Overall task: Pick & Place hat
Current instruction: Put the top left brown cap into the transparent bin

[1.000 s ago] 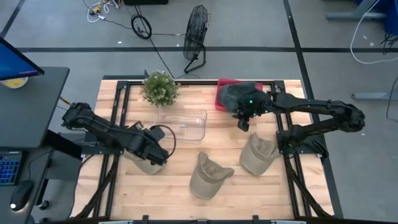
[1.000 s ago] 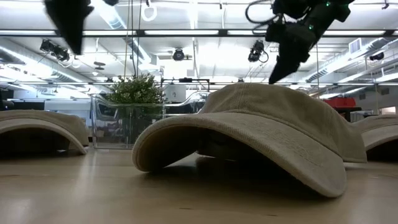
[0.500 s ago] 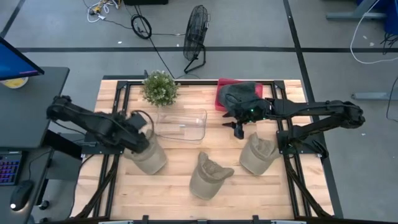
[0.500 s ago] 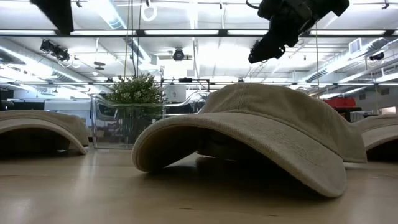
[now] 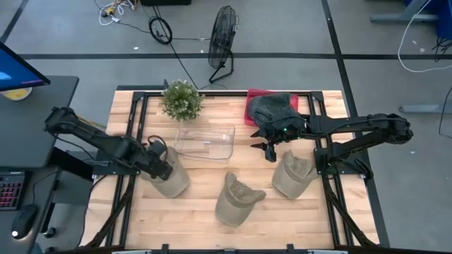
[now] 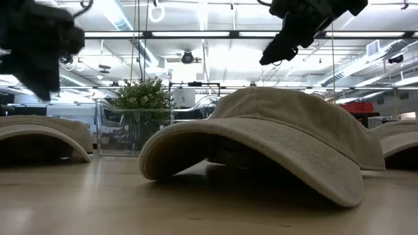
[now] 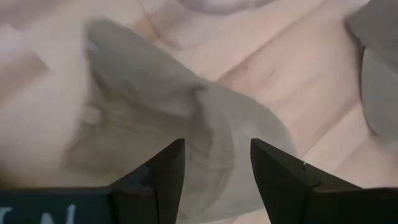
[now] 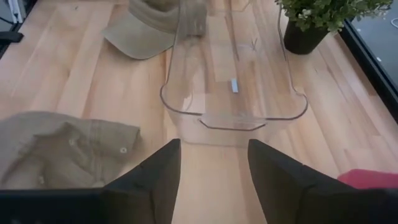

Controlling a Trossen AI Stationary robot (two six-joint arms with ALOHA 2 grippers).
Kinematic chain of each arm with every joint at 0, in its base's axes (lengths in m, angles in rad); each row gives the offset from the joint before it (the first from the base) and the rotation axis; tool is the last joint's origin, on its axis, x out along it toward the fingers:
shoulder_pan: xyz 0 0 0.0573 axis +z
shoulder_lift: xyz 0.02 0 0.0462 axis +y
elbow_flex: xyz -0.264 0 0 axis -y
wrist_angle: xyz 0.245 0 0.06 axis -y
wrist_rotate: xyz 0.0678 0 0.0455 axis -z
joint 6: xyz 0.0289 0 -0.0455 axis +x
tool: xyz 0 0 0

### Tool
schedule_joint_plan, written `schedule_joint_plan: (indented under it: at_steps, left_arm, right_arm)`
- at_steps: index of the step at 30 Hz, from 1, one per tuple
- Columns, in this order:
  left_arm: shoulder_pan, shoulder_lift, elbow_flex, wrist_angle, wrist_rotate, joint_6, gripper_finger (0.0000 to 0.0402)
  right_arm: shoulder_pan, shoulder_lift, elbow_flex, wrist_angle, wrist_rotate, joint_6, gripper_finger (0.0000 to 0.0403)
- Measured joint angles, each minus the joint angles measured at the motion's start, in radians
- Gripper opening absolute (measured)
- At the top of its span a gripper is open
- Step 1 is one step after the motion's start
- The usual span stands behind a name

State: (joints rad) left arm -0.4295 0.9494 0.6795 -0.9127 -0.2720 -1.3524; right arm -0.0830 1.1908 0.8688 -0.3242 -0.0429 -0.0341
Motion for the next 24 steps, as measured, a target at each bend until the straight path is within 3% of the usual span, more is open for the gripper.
schedule_joint_plan:
  at_steps: [8, 19, 24]
  left_arm:
    - [0.0, 0.077, -0.095, 0.043, 0.04, -0.052, 0.0186]
    - [0.0, 0.171, -0.098, 0.105, 0.033, -0.097, 0.0186]
    - [0.0, 0.159, -0.077, 0.109, 0.049, -0.093, 0.0181]
  right_arm:
    - [0.0, 0.016, 0.0, 0.023, 0.0, 0.0, 0.0192]
    - [0.0, 0.112, 0.0, 0.034, 0.0, -0.001, 0.0192]
    - [0.0, 0.124, 0.0, 0.038, 0.0, -0.001, 0.0192]
